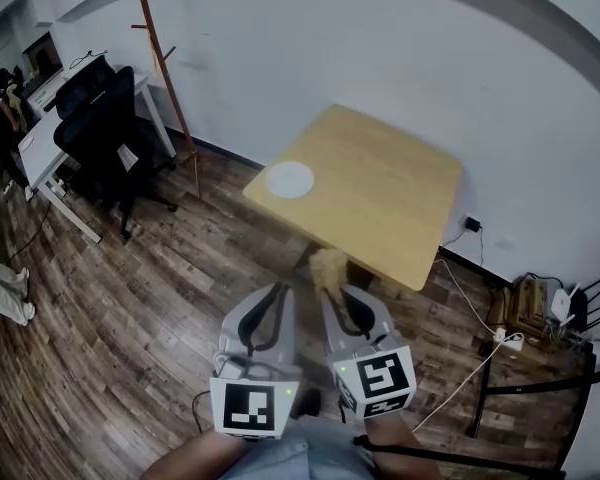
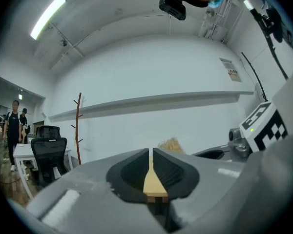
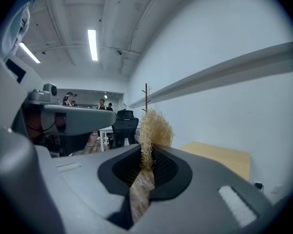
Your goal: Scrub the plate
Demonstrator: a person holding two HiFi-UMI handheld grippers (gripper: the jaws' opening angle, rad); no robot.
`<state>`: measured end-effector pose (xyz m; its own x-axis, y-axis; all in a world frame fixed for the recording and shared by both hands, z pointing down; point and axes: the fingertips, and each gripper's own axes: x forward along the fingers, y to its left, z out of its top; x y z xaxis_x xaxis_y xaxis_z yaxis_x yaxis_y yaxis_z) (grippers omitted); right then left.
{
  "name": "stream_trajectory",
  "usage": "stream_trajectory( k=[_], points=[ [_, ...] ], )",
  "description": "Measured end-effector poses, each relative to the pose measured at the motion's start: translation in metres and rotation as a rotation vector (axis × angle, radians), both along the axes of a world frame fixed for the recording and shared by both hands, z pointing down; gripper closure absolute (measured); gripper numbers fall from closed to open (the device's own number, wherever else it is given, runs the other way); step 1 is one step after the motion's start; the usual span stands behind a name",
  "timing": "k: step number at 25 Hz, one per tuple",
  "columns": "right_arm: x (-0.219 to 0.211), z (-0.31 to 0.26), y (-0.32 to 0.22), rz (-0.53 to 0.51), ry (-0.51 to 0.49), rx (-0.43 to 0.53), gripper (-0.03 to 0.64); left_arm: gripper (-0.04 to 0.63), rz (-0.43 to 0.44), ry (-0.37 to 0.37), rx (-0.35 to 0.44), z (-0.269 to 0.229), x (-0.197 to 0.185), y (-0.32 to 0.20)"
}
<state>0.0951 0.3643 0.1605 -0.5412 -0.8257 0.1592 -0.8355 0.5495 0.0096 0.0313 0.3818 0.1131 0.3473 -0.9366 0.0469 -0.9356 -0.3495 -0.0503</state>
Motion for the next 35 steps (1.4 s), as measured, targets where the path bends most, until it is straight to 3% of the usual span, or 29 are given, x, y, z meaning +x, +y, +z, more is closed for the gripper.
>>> stream_trajectory(
  k=[10, 24, 35],
  points=[
    [-0.018, 0.023, -0.031, -0.012, -0.019, -0.052, 0.575, 0.548, -0.018, -0.002, -0.046, 0.026, -0.023, -0.03],
    [-0.077, 0.046, -0.176, 0.084, 0.015, -0.132, 0.575, 0.548, 0.037, 0.065, -0.121, 0.046, -0.098, -0.184],
    [-0.101, 0.01, -0.242, 0.196, 0.069, -0.048, 0.575, 0.548, 0.143, 0.106, -0.053, 0.018, -0.129, -0.261]
  ],
)
